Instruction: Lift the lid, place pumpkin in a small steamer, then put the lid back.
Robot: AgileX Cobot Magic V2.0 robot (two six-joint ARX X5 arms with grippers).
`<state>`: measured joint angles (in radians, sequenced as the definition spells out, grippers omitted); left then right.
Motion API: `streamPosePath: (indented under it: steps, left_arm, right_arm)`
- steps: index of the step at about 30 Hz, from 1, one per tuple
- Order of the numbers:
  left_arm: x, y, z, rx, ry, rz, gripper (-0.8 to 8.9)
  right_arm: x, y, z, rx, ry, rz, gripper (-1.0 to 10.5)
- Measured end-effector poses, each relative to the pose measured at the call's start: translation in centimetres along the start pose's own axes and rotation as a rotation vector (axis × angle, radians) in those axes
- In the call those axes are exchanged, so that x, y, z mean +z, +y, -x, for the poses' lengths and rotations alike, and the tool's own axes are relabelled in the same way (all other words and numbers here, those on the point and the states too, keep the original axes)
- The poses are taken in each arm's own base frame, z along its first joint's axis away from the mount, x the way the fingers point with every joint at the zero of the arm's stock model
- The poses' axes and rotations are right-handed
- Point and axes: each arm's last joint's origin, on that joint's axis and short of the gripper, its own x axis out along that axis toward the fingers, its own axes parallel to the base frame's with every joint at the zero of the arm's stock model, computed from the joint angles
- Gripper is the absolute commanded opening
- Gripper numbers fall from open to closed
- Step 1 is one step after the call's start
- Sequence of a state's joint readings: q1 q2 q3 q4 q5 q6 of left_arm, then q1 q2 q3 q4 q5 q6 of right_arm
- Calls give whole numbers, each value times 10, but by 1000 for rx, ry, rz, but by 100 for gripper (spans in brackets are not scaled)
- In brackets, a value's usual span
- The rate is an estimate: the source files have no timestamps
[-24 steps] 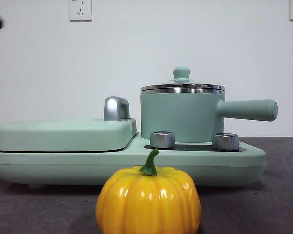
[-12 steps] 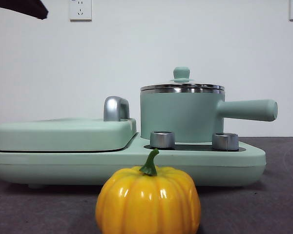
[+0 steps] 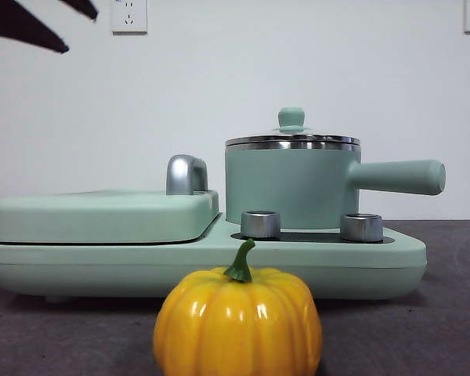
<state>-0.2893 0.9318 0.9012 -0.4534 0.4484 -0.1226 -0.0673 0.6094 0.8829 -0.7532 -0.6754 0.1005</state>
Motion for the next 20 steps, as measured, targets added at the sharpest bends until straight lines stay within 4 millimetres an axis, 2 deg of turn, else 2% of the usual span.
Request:
streamPosePath:
  steps: [1, 6, 11, 15, 20]
  left_arm:
    - [1, 0, -1, -1, -8, -3, 450]
    - [3, 1, -5, -6, -22, -12, 450]
    - [10, -3, -21, -47, -5, -31, 448]
    - [26, -11, -37, -85, 26, -43, 445]
    - [53, -20, -69, -121, 111, -48, 441]
  right_arm:
    - [0, 0, 0, 0, 0, 0, 461]
    - [0, 0, 0, 3, 0, 0, 465]
    - [0, 0, 0, 4, 0, 0, 465]
    - [0, 0, 0, 4, 0, 0, 465]
    - [0, 0, 0, 5, 0, 0, 465]
